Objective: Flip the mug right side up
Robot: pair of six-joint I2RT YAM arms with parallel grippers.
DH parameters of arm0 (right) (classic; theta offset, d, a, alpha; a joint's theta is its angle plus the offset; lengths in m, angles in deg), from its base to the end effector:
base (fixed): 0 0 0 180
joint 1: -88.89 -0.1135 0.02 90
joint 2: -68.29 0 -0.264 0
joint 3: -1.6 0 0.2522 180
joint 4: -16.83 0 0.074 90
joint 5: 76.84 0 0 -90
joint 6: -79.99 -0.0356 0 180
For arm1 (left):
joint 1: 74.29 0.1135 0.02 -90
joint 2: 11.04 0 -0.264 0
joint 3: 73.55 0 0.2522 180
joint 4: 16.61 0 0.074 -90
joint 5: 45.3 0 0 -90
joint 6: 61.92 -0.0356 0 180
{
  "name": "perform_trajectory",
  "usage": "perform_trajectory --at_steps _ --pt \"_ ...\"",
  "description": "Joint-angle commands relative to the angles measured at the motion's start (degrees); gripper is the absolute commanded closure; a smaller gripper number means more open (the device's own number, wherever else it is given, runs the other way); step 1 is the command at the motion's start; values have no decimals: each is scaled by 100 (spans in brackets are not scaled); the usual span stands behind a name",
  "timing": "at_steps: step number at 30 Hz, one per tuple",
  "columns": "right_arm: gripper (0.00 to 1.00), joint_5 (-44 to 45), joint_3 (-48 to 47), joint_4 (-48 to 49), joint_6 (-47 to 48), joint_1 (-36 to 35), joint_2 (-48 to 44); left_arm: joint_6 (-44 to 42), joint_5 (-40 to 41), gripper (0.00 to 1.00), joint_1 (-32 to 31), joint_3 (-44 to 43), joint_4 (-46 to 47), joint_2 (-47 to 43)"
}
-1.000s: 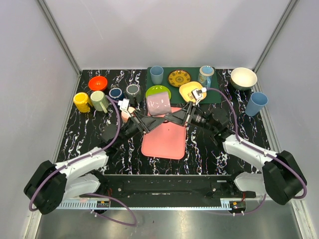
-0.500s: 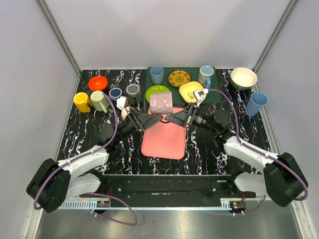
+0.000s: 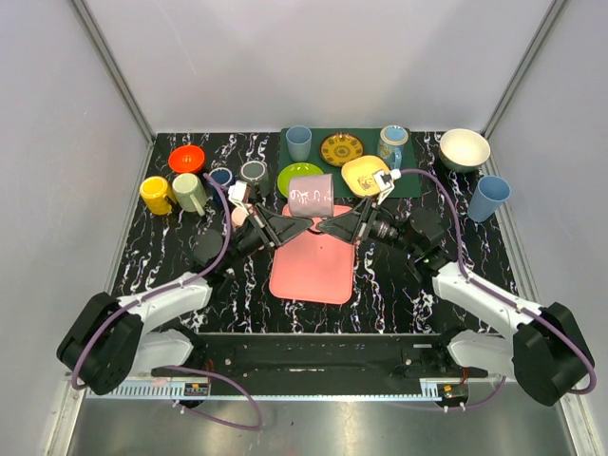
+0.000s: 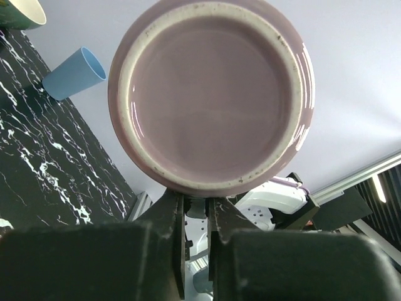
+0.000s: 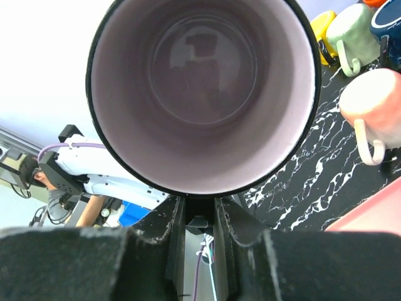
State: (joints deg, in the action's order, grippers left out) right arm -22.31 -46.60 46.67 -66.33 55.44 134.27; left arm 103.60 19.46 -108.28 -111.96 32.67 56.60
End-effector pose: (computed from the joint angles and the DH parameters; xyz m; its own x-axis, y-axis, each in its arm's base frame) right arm 0.2001 0.1569 0.2991 -0.6709 0.3690 -0.6432 -0.6566 0.1075 0.7465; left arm 0.1900 -0.1464 0.2709 -0.7401 -0.5573 -0.3764 0.4847 -0.0540 -0.8730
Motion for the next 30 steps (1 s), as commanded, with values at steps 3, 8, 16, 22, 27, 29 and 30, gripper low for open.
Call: perform_trajectory --at_steps 3,8,16,22,27,29,30 --pt "100 -980 -265 -1202 821 -311 -436 -222 178 100 157 -656 719 -145" --pt "61 -787 -669 -2660 1535 -311 -665 -1697 343 100 148 -744 -1590 -1276" --pt "37 38 -968 -3910 2265 -302 -1016 -3585 1756 100 157 -918 -4925 -3176" --pt "38 1506 -1223 -5316 2853 -311 -1140 -4459 4927 100 157 -2122 -8994 -3767" --pt "40 2394 -1329 -5871 3074 -311 -1008 -4450 5908 100 498 -2668 -10496 -2985" --pt "41 2439 -1312 -5871 3074 -311 -973 -4442 5645 100 753 -2564 -10418 -2784" --pt "41 2430 -1303 -5880 3065 -311 -973 -4433 5478 100 1111 -2450 -10357 -2704"
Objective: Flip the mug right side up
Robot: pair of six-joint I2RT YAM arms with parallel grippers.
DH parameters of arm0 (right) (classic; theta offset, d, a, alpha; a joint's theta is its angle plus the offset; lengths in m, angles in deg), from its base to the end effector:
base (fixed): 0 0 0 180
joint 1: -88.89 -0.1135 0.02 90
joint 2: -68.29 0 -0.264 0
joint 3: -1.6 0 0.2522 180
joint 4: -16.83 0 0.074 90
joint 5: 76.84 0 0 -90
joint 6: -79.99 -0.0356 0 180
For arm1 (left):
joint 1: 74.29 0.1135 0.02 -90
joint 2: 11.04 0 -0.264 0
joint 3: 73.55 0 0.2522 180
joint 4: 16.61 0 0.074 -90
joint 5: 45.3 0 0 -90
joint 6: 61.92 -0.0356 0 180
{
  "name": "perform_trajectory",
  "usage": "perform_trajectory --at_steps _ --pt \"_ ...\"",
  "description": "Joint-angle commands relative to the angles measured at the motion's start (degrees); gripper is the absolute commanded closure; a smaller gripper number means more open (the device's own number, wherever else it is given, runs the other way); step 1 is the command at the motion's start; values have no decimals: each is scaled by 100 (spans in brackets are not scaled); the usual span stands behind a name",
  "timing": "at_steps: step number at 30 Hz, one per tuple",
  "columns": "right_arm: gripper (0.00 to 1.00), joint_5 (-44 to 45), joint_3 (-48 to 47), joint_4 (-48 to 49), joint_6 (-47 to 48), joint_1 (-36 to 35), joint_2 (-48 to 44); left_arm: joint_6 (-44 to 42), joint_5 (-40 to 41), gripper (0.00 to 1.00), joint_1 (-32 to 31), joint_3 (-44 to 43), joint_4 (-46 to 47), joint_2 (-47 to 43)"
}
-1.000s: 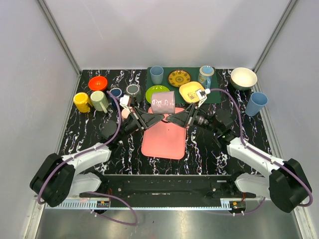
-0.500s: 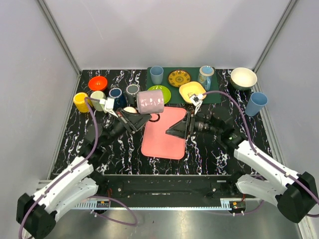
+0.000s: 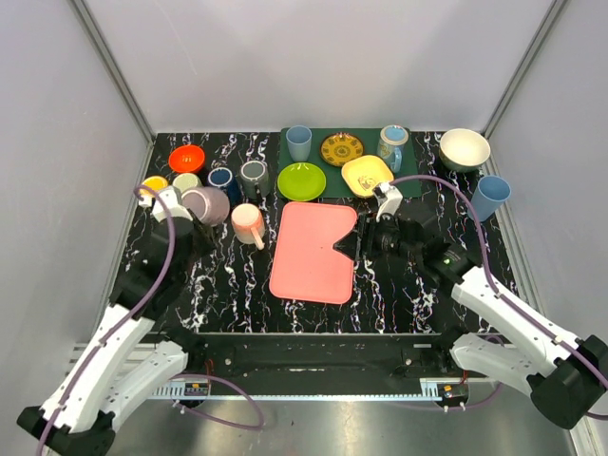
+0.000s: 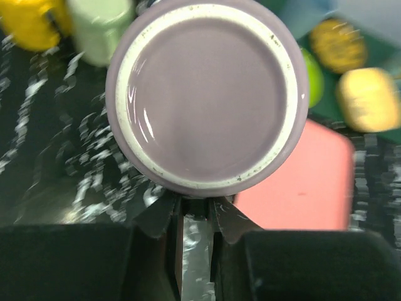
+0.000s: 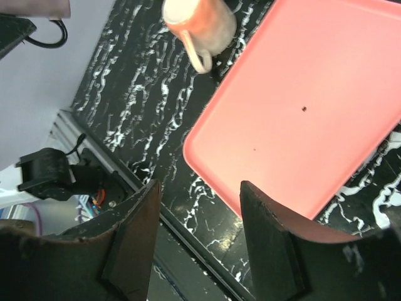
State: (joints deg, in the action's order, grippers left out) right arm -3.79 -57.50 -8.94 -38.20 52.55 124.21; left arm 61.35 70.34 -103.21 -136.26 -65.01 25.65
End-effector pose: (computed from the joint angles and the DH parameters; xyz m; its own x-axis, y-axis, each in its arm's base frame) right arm 0.1740 0.1409 0.3046 -0.6429 0.0880 -0.7609 -0.5445 0.6461 0.5349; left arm 0.1239 -0.0509 0.3415 -0.3257 -0.3851 -0.8635 -0.1111 0.9226 -0.3695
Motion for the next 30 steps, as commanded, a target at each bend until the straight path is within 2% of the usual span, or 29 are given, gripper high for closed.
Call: perform_trajectory --at_steps 1,2,6,15,27,29,30 --pt "41 561 -186 -311 226 -23 15 -260 188 100 816 43 -415 592" --pt "41 561 -159 -302 173 -31 -19 -243 -75 100 1193 95 -369 716" --pt "42 465 -36 -241 59 -31 -204 -313 -402 100 1776 420 26 1331" --pt "42 508 61 -337 138 -23 -292 -103 -886 100 1838 501 1098 2896" --pt "42 587 87 -442 111 -22 -257 47 -596 100 1856 351 1679 4214" --pt "43 596 96 -460 120 -23 -231 73 -579 95 1890 299 1662 4443" --pt "43 605 87 -469 112 -14 -239 143 -596 85 1908 272 1583 4478"
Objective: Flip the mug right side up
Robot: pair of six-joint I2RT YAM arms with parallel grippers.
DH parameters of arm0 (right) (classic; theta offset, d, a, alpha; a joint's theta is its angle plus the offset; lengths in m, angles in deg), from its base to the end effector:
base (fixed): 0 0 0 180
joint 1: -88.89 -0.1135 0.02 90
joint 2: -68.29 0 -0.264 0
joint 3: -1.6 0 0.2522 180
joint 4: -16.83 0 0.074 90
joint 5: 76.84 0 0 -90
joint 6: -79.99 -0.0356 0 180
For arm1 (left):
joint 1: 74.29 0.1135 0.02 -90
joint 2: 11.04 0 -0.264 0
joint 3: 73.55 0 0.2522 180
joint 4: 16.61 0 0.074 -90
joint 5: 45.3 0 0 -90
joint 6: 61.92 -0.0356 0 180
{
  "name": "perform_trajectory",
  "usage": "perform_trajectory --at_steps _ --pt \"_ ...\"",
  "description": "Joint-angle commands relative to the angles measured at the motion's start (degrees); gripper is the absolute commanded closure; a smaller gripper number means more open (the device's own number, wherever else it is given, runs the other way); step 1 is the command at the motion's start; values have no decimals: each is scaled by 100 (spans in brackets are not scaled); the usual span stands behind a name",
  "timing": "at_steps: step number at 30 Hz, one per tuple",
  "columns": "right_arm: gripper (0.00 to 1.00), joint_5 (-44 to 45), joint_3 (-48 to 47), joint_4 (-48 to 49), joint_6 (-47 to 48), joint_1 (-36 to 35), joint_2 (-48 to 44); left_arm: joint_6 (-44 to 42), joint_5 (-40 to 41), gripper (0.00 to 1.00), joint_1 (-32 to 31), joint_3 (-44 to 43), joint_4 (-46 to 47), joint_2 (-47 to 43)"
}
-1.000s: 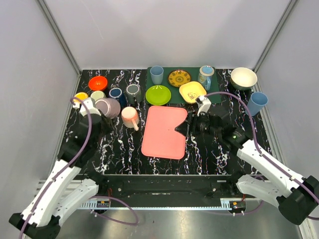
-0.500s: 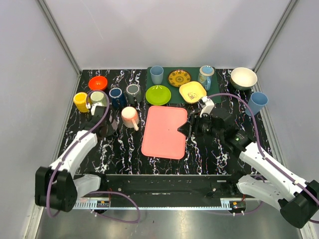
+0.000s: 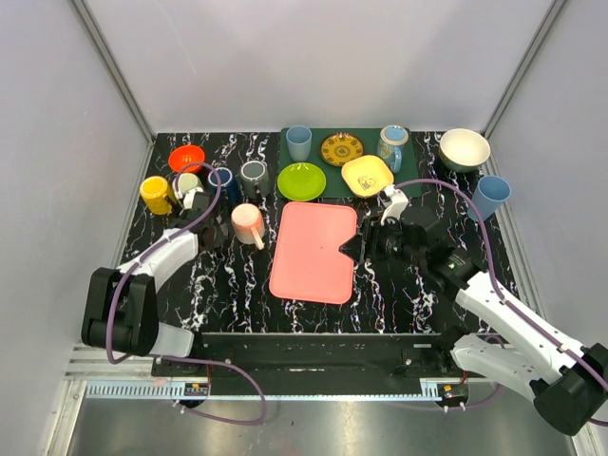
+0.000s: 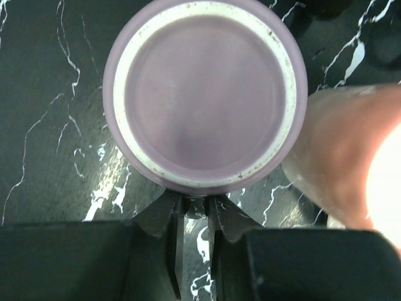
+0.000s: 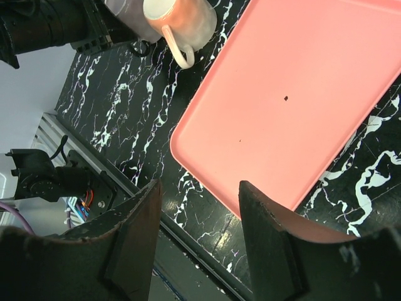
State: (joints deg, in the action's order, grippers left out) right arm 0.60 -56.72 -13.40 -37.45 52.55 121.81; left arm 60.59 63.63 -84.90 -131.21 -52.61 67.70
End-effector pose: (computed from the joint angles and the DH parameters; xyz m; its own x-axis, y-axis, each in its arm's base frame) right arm 0.1666 0.1322 0.3002 -0.6464 0.0829 -0.7585 -0.4943 0.7118 0.4990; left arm 0.2599 -0.0369 0.1913 -0.6963 -0.3868 -0.6047 -0.4427 0.8945 -0.0624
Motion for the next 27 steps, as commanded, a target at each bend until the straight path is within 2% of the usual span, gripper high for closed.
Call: perform_trajectory --at_steps 1,3,4,6,8,9,11,15,18,25,27 --pt "43 175 8 -40 46 -22 18 255 75 71 85 -259 282 282" --pt "42 192 0 -58 46 -23 10 308 171 57 86 -330 2 213" --pt "42 201 -9 -84 46 -23 10 343 224 47 86 -347 -113 55" --pt "43 210 -27 -111 72 -31 18 405 356 39 86 -365 -472 -217" --pt "43 253 -79 -164 125 -14 27 423 391 25 86 -313 -675 -788" --pt "43 262 -88 -181 125 -31 45 440 391 12 86 -303 -894 -1016" --pt "42 271 -132 -225 151 -22 80 414 243 1 68 -277 -1115 -1702" --pt "43 289 -132 -190 134 -23 106 483 224 1 -221 -338 -1904 -2948" --pt "43 333 -176 -190 151 -23 229 694 321 1 -722 -452 -2100 -3390" --pt "43 763 -484 -541 230 -23 361 880 697 1 -2215 -980 -2127 -3251" --pt "42 912 -554 -585 265 -23 291 784 690 1 -2331 -1033 -2092 -3155"
